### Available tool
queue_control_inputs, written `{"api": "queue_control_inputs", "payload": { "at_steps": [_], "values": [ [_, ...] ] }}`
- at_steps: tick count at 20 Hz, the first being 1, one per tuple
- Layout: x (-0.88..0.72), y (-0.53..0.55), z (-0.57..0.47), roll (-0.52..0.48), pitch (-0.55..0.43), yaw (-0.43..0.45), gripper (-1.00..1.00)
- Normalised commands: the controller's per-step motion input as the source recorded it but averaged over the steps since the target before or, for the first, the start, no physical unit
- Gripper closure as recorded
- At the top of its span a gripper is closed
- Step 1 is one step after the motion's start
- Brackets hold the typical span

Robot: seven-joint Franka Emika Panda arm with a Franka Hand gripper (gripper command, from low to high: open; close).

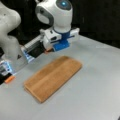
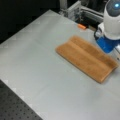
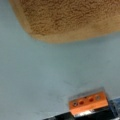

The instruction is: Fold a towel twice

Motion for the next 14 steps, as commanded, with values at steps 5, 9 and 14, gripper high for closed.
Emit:
{"api": "queue_control_inputs", "payload": {
  "at_steps": [5,9,14],
  "values": [
    [0.48,0.12,0.06,-0.23,0.046,-0.079,-1.0],
    [0.55,0.08,0.05,-0.254,0.07,0.017,-1.0],
    [0.57,0.05,0.08,-0.238,0.099,0.069,-1.0]
  ]
}}
